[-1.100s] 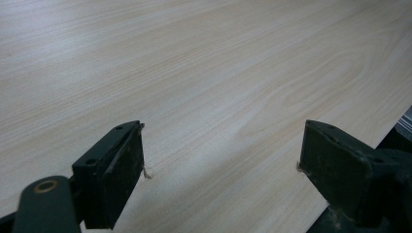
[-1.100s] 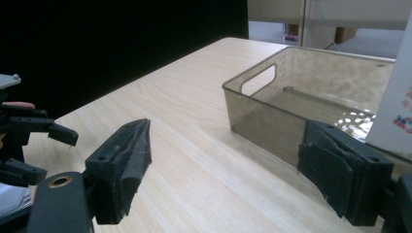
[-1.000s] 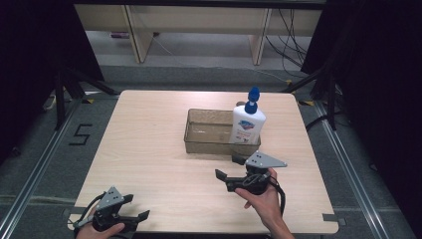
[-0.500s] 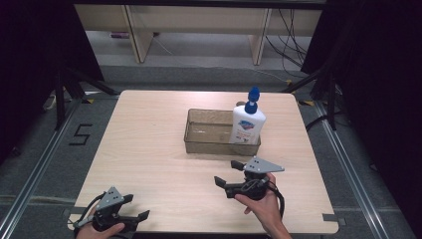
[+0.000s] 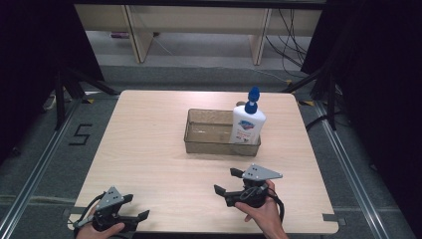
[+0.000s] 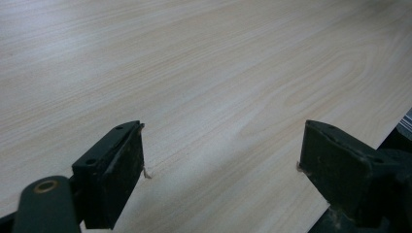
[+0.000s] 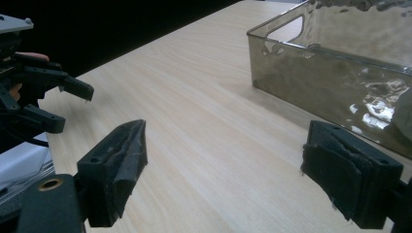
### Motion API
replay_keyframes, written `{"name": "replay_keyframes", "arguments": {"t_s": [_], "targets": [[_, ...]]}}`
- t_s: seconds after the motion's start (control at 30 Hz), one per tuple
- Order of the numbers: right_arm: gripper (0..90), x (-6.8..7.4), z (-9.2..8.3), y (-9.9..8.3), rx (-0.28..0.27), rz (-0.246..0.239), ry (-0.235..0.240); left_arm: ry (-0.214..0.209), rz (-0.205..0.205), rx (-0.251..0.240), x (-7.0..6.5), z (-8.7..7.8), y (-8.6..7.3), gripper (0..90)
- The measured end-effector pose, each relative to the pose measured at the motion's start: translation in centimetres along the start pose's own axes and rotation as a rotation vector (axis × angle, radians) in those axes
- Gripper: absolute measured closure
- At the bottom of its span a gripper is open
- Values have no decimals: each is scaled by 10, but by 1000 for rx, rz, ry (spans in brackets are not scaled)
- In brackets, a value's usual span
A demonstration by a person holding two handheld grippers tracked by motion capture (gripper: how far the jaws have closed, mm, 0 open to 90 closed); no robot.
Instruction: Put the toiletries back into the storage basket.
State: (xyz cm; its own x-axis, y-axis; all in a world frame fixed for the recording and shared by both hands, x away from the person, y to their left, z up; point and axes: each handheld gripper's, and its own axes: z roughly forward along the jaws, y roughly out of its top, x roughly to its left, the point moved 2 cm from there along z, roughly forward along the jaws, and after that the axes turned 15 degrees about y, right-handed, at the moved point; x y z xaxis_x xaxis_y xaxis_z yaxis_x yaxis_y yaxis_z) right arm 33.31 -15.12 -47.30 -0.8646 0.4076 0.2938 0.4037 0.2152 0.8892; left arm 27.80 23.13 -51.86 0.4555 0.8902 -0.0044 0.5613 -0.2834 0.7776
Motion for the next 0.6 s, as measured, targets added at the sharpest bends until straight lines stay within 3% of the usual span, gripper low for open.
{"name": "replay_keyframes", "arguments": {"t_s": [0.03, 0.1, 0.13, 0.17, 0.23, 0.27, 0.33, 0.4, 0.43, 0.5, 0.6], "targets": [[165, 3, 1, -2, -9, 30, 13, 0, -11, -5, -1, 0, 0, 155], [164, 2, -1, -3, 9, 2, -2, 0, -20, -9, -1, 1, 0, 155], [164, 4, -1, -4, 13, 35, 1, 1, -13, -6, -1, 0, 0, 155], [164, 3, 0, -4, -6, 19, 23, 1, -9, -3, -1, 0, 0, 155], [164, 5, -1, -6, -4, 41, 16, -2, 3, 5, 0, 0, 0, 155], [163, 2, -3, -6, 8, 2, 0, -1, -2, 0, 0, 0, 0, 155], [162, 3, -4, -7, 12, 8, 2, 1, -2, 8, 0, 0, 0, 155], [160, 5, -2, -10, 4, 44, 22, -1, 1, 4, 0, 0, 0, 155], [160, 4, -2, -10, 15, 18, 11, 2, 0, 4, 0, 0, 0, 155], [160, 6, -2, -12, 19, 32, 28, -1, -1, 0, 0, 0, 0, 155], [160, 6, -2, -15, 25, 16, 26, 0, 0, 5, 0, 0, 0, 155]]}}
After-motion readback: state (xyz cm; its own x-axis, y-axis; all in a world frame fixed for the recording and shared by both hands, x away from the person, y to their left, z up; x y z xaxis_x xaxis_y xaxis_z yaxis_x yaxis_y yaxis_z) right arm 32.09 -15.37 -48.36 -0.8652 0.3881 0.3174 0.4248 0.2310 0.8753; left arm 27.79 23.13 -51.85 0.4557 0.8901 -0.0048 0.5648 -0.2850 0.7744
